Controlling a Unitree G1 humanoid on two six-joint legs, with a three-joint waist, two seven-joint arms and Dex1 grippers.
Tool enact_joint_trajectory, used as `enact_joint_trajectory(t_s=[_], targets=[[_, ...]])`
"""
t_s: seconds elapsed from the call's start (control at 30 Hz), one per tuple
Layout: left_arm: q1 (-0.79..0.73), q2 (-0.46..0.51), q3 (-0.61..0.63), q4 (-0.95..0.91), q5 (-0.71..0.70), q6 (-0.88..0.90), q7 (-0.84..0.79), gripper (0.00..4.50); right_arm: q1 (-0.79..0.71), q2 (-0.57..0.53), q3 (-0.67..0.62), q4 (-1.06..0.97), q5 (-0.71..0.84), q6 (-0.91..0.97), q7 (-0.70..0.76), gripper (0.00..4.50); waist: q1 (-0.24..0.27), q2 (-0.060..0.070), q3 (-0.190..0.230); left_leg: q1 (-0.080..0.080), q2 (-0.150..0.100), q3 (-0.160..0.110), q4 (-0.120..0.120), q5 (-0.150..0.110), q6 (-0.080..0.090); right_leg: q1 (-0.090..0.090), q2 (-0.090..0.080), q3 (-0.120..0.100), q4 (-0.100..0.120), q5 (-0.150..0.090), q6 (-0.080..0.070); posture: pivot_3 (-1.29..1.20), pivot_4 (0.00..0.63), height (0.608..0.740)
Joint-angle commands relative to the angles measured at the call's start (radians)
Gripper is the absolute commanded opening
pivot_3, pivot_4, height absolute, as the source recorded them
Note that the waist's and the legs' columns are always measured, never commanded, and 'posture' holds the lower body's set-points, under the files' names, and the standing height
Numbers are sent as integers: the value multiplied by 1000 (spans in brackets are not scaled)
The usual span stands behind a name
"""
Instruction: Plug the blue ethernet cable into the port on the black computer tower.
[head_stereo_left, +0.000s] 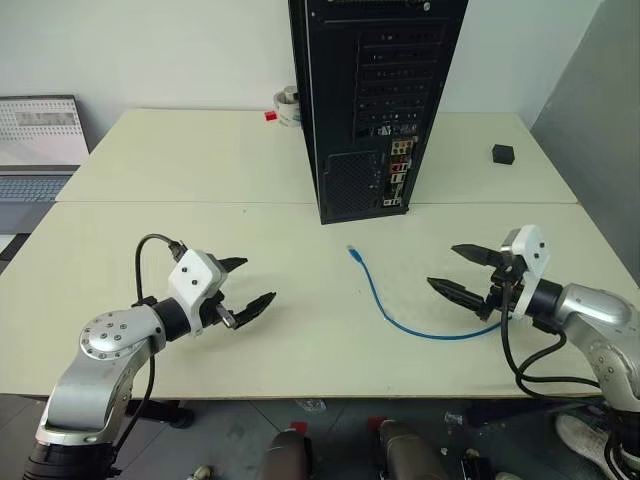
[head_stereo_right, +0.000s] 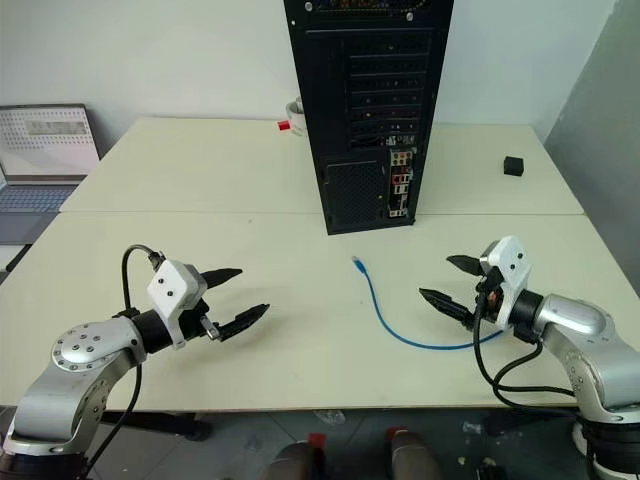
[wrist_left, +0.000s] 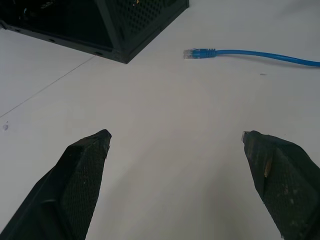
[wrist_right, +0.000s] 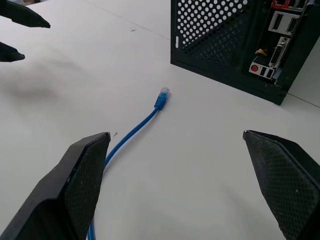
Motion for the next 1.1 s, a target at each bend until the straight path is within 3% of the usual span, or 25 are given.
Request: enact_joint_trajectory(t_s=[0.03,0.37,0.57,0.87,1.1], targets=[[-4,6,13,-29,-14,-21,-12,4468,-14,-2,-13,-9,3,-15,4,4500,0,0,0,0,0,0,0,0,0,0,0,0,0,0,0,0,150,740],[17,9,-12,-50,-7,-24,-33,4468,-31,33,28,-28,-2,10,-41,4500,-1,0,0,0,0,0,0,0,0,0,0,0,0,0,0,0,150,740],[32,6,-36,-78,-26,-20,-66,4468,-95,180,165,8,-77,-9,-144,4500,-3,0,0,1,1,0,0,0,0,0,1,1,0,0,0,0,150,740],[-47,13,-85,-27,-21,13,-90,4468,-266,457,293,384,-283,-195,-292,4500,-2,0,0,1,0,0,0,0,0,0,1,1,0,0,0,0,150,740],[-70,13,-78,1,-10,2,-83,4468,-338,545,327,608,-395,-310,-350,4500,-3,0,0,1,0,0,0,0,0,-1,1,1,0,0,0,0,150,740]])
